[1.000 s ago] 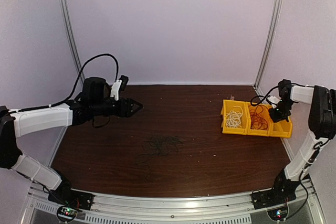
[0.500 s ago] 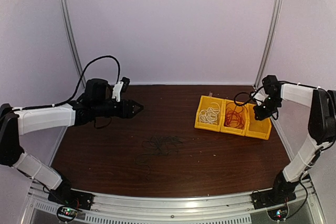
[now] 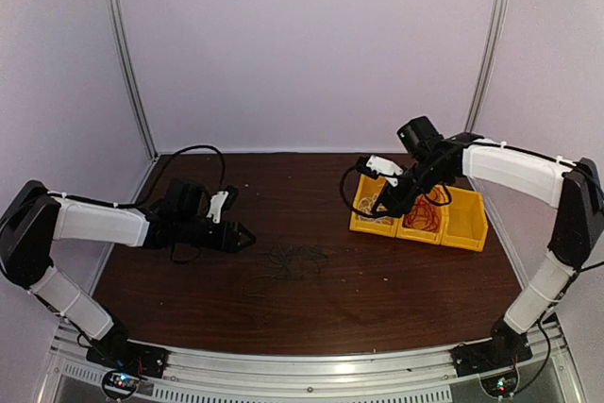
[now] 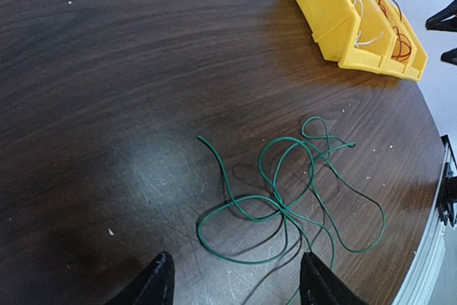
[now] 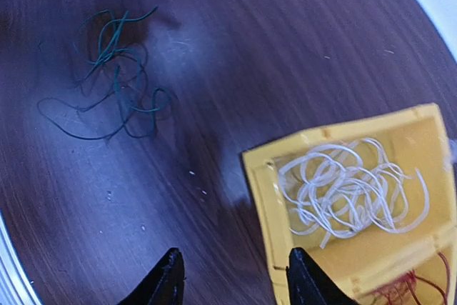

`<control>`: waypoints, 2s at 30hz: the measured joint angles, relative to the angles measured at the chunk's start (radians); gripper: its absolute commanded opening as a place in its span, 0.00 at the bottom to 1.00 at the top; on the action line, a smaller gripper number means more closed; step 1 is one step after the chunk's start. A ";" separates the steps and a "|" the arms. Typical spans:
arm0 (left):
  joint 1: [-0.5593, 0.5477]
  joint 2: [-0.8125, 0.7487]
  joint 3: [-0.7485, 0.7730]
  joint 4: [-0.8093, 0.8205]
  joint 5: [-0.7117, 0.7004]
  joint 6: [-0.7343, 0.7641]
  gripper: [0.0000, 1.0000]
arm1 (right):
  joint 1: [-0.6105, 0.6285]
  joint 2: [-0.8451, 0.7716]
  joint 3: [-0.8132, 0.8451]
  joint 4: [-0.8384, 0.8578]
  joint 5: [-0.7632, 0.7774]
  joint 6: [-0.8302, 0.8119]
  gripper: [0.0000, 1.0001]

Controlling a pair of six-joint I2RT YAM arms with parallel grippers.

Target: Untangle the cables

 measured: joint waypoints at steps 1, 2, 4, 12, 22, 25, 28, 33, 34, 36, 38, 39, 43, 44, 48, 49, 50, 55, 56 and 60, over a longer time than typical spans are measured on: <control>-0.005 0.000 -0.005 0.001 0.007 -0.003 0.61 | 0.031 0.038 0.014 0.002 -0.013 -0.002 0.52; -0.008 0.000 -0.008 0.001 0.012 -0.007 0.60 | 0.066 0.084 0.034 0.002 -0.028 -0.004 0.53; -0.023 -0.002 -0.018 -0.001 0.020 -0.010 0.60 | 0.125 0.167 0.078 0.005 -0.056 -0.005 0.54; -0.129 -0.024 -0.057 -0.056 -0.008 -0.014 0.60 | 0.254 0.423 0.281 0.029 -0.115 0.019 0.54; -0.134 -0.033 -0.117 -0.069 -0.042 -0.051 0.59 | 0.258 0.529 0.338 0.015 -0.153 0.026 0.35; -0.134 -0.024 -0.122 -0.052 -0.041 -0.057 0.59 | 0.258 0.529 0.340 0.010 -0.168 0.024 0.28; -0.134 -0.009 -0.123 -0.037 -0.037 -0.059 0.58 | 0.258 0.533 0.348 -0.002 -0.186 0.025 0.24; -0.134 -0.001 -0.145 0.003 -0.034 -0.063 0.56 | 0.258 0.561 0.390 -0.027 -0.192 0.045 0.00; -0.134 0.003 -0.149 0.010 -0.034 -0.063 0.54 | 0.258 0.565 0.401 -0.034 -0.191 0.042 0.00; -0.134 0.010 -0.154 0.022 -0.034 -0.063 0.52 | 0.258 0.571 0.434 -0.063 -0.190 0.047 0.00; -0.135 0.019 -0.154 0.037 -0.034 -0.063 0.49 | 0.258 0.570 0.480 -0.093 -0.192 0.047 0.00; -0.136 0.025 -0.154 0.047 -0.034 -0.063 0.47 | 0.258 0.568 0.510 -0.105 -0.193 0.049 0.00; -0.138 0.063 -0.154 0.113 -0.031 -0.062 0.36 | 0.258 0.521 0.638 -0.153 -0.209 0.066 0.00; -0.138 0.072 -0.154 0.131 -0.028 -0.062 0.32 | 0.258 0.502 0.673 -0.162 -0.214 0.069 0.00; -0.142 0.135 -0.145 0.215 -0.021 -0.062 0.24 | 0.258 0.397 0.798 -0.175 -0.229 0.079 0.00; -0.143 0.151 -0.137 0.233 -0.019 -0.062 0.23 | 0.258 0.370 0.826 -0.176 -0.230 0.080 0.00; -0.144 0.166 -0.132 0.249 -0.018 -0.062 0.23 | 0.258 0.346 0.850 -0.174 -0.229 0.080 0.00; -0.149 0.205 -0.114 0.298 -0.013 -0.062 0.29 | 0.253 0.225 0.899 -0.137 -0.194 0.074 0.00; -0.149 0.209 -0.111 0.302 -0.013 -0.062 0.29 | 0.250 0.209 0.916 -0.131 -0.185 0.071 0.00; -0.149 0.211 -0.110 0.307 -0.014 -0.062 0.29 | 0.215 0.163 0.985 -0.092 -0.124 0.061 0.00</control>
